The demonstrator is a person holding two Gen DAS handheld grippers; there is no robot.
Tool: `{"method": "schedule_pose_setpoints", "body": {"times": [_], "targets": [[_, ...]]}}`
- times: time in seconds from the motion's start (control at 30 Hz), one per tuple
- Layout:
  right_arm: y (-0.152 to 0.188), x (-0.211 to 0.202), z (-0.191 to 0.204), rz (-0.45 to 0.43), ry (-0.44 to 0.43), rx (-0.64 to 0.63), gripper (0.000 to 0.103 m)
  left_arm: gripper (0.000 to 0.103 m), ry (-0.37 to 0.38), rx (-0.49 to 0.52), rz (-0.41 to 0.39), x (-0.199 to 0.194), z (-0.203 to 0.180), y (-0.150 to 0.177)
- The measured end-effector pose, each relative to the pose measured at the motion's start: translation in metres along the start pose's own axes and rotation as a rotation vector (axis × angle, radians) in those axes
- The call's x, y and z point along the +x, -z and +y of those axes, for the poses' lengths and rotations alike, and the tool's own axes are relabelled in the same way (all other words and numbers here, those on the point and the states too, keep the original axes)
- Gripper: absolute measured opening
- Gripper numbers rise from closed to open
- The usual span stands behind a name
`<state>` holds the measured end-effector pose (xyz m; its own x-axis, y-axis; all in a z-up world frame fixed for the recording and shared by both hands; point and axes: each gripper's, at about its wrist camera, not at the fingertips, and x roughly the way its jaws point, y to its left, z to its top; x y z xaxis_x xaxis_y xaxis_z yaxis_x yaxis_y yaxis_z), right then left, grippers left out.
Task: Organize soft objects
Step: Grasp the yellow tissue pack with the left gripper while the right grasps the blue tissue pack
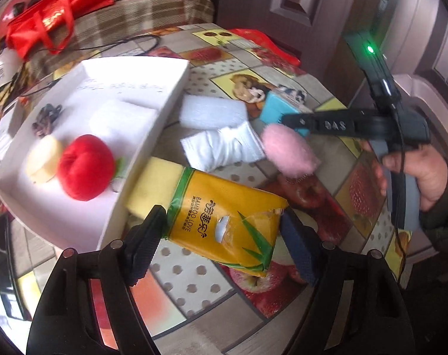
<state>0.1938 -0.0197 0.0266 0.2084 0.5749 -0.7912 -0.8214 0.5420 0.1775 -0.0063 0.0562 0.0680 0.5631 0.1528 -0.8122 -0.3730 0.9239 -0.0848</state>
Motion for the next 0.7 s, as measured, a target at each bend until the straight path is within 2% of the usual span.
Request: {"method": "schedule_pose_setpoints", "body": {"times": [0.03,0.13,0.47,0.7], "targets": [[0.002,-0.003,0.002,-0.002,-0.011,-0.007,0.027,0.079,-0.006,-0.011,-0.007,-0.004,0.002,-0.002],[0.007,-0.022,0.006,-0.042,-0.022,-0.017,0.026,0.079,-0.027,-0.035,-0.038,-0.017,0.007,-0.009],[0.01,-0.141,0.037,-0.307,-0.115,0.055,0.026,0.079,-0.111,-0.07,-0.174,-0.077,0.024,-0.026],[0.005,-0.172,0.068,-0.4,-0.162,0.077,0.026,0.079,-0.136,-0.096,-0.244,-0.117,0.051,-0.021]]}}
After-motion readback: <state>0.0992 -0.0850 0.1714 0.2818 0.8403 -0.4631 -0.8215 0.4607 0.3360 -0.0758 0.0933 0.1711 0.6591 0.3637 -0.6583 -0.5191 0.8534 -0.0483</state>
